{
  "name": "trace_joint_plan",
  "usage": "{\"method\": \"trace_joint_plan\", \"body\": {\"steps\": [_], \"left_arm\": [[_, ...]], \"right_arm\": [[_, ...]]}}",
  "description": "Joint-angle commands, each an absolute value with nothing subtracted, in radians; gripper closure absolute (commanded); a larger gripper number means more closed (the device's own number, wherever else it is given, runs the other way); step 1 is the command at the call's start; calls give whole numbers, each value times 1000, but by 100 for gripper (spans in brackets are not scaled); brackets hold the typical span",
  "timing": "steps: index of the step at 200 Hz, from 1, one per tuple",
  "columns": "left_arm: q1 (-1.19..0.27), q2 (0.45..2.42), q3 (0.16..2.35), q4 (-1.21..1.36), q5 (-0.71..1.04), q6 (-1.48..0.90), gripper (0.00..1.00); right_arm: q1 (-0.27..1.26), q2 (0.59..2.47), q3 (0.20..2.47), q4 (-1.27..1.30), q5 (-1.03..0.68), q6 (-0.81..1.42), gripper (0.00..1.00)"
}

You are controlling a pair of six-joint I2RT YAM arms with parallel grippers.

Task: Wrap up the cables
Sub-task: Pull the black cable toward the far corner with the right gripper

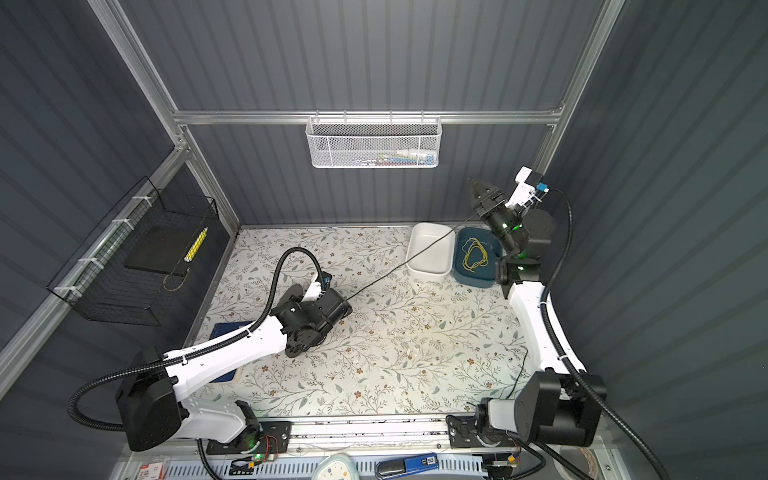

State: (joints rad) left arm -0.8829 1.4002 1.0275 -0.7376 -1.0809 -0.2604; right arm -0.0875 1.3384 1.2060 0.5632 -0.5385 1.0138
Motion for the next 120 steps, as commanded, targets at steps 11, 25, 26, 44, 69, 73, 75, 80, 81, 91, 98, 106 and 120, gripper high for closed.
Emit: {"method": "trace_joint_plan", "body": {"steps": [11, 25, 26, 44, 69, 73, 75, 80, 81, 91, 98, 106, 120], "left_arm": [[-879, 1375, 1045, -766, -1129, -221, 100], [-878, 1359, 1048, -783, -1127, -221, 100], [-878, 1358, 1049, -783, -1127, -221, 100], [-872, 1330, 1042, -795, -1116, -208, 100], [-873, 1280, 1041, -781, -992, -113, 100], [-874, 1272, 1043, -777, -966, -92, 100], [-874, 1268, 1044, -777, -951, -82, 100], [-875, 1258, 1048, -773, -900, -42, 100], [-876, 1255, 1049, -771, -887, -33, 100], [-890, 1231, 1042, -748, -827, 46, 100], [-896, 1216, 1043, -743, -785, 89, 100], [-900, 1198, 1051, -748, -743, 126, 100], [-901, 1161, 1065, -753, -676, 179, 100]], "right_arm": [[-135, 1374, 1264, 492, -588, 998, 51], [-167, 1380, 1277, 476, -587, 997, 52], [-171, 1380, 1277, 475, -587, 997, 52], [-212, 1386, 1306, 417, -582, 973, 57], [-205, 1424, 1356, 359, -589, 947, 100], [-195, 1435, 1363, 359, -593, 944, 100], [-190, 1441, 1369, 358, -593, 942, 100], [-177, 1452, 1379, 351, -581, 934, 100], [-174, 1454, 1381, 350, -579, 932, 100], [-141, 1479, 1412, 328, -546, 894, 100], [-123, 1501, 1448, 294, -522, 870, 100], [-109, 1534, 1485, 276, -503, 856, 100], [-97, 1588, 1539, 257, -465, 842, 100]]}}
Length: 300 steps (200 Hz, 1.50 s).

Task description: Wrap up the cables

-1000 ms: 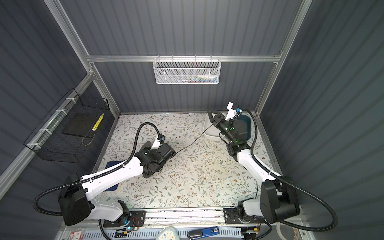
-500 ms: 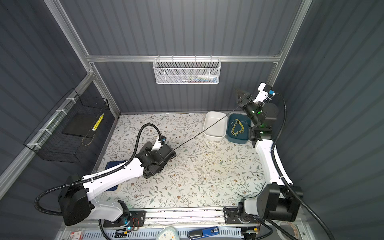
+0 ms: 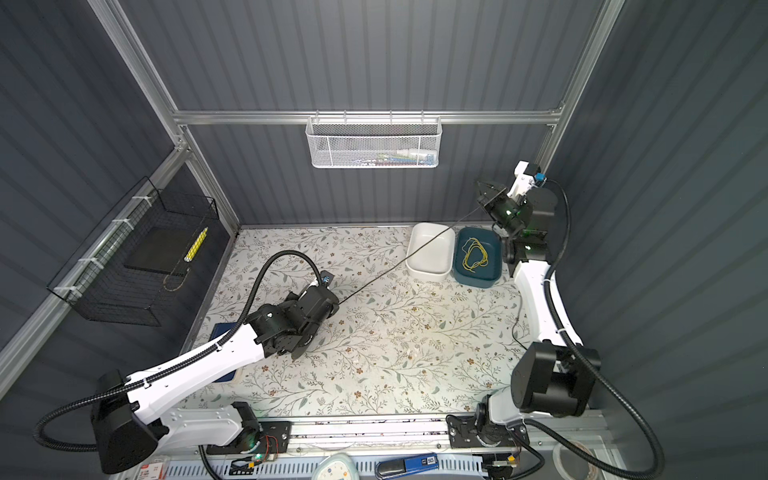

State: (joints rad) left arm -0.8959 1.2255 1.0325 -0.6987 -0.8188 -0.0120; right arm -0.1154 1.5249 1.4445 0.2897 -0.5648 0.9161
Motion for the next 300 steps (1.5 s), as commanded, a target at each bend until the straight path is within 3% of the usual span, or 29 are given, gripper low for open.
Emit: {"method": "trace_joint_plan", "body": {"steps": [1, 54, 96, 150, 176, 194, 256, 279, 300], "left_arm": [[-901, 1156, 1067, -753, -669, 183, 100], [-902, 1030, 1135, -735, -477, 290, 100], [-900, 998, 1282, -593, -340, 266, 100], [-888, 1038, 1422, -286, -359, 165, 100], [-816, 1094, 1528, -252, -183, 97, 100], [-756, 1130, 1593, -290, -41, 57, 100], [-743, 1124, 1661, -447, 68, 120, 100], [-742, 1128, 1682, -498, 52, 148, 100], [-742, 1119, 1670, -455, -40, 127, 100]], "right_arm": [[-97, 1592, 1544, 255, -463, 840, 100], [-41, 1702, 1660, 88, -279, 659, 100], [29, 1659, 1464, 123, -177, 566, 100], [150, 1574, 1235, 187, -31, 469, 100], [211, 1545, 1155, 194, 37, 435, 100], [201, 1560, 1125, 210, 65, 445, 100], [55, 1656, 1314, 76, 70, 481, 100], [-14, 1701, 1397, 13, 26, 522, 100], [-2, 1671, 1341, 22, 20, 518, 100]]}}
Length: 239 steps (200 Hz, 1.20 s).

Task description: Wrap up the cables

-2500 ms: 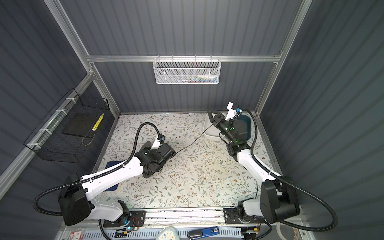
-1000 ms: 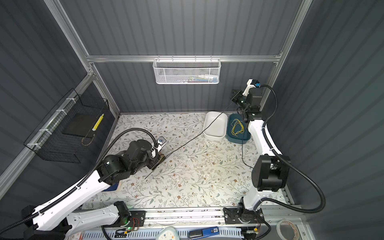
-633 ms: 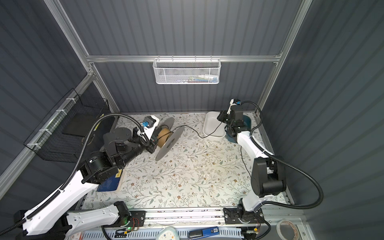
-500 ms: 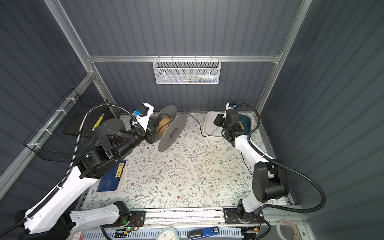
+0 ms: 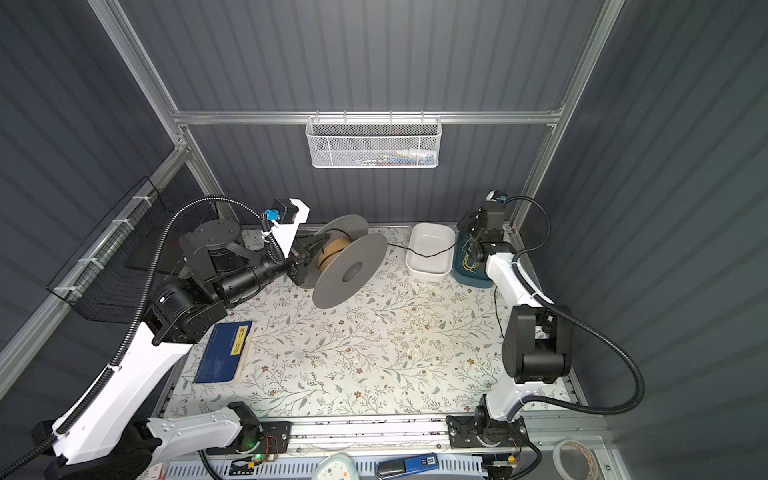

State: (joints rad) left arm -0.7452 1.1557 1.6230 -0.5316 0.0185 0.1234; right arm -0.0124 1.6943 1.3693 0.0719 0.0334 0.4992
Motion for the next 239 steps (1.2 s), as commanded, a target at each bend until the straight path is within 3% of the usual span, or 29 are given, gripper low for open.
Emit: {"method": "trace_joint_plan", "body": {"steps": [1, 31, 72, 134, 180, 239], "left_arm": [[-742, 1119, 1669, -451, -48, 126, 100], [-738, 1171, 1704, -341, -185, 56, 100], [-724, 1261, 1786, -197, -297, -78, 100], [-719, 1377, 1717, -13, -704, -115, 100], [-678, 1482, 1622, 5, -847, -116, 100], [-677, 1561, 1405, 16, -954, -80, 100]], "right_arm": [[-1, 1668, 1336, 25, 20, 518, 100], [104, 1581, 1173, 104, 102, 460, 100], [270, 1572, 1146, 82, 186, 386, 100], [602, 1371, 1063, 73, 266, 291, 100], [783, 1208, 1147, -22, 287, 195, 100], [815, 1177, 1332, -117, 185, 188, 100]]}}
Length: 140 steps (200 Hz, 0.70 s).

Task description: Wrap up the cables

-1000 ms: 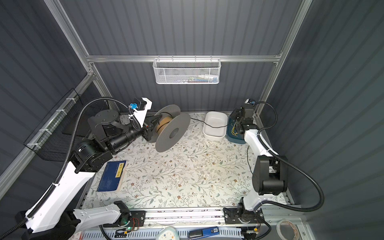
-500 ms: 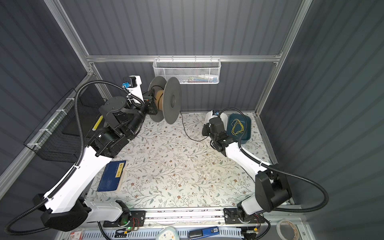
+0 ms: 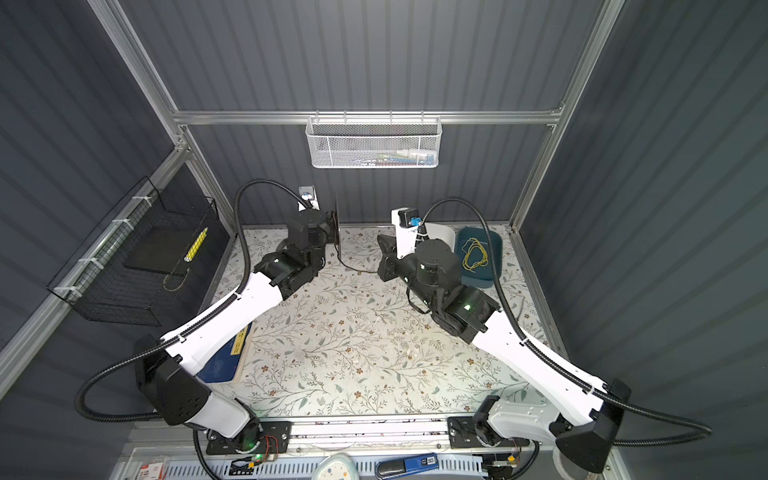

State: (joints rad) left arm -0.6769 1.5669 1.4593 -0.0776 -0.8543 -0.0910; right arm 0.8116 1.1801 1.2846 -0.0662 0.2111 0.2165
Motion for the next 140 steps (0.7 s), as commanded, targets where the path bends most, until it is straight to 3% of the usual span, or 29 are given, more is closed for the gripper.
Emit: {"method": "trace_joint_plan", "body": {"steps": [1, 97, 121, 140], "left_arm": [[-677, 1562, 1394, 16, -955, -81, 100], [-678, 1493, 1172, -239, -919, -105, 100], [-678, 1461, 1124, -249, -914, -107, 100], [-678, 1458, 1135, -304, -889, -142, 100]], "right_arm": [[815, 1177, 1334, -117, 185, 186, 100], [568, 1241, 1563, -107, -73, 380, 70], [480, 1229, 1527, -36, -190, 483, 61], [422, 1200, 1395, 169, -285, 584, 53]]}}
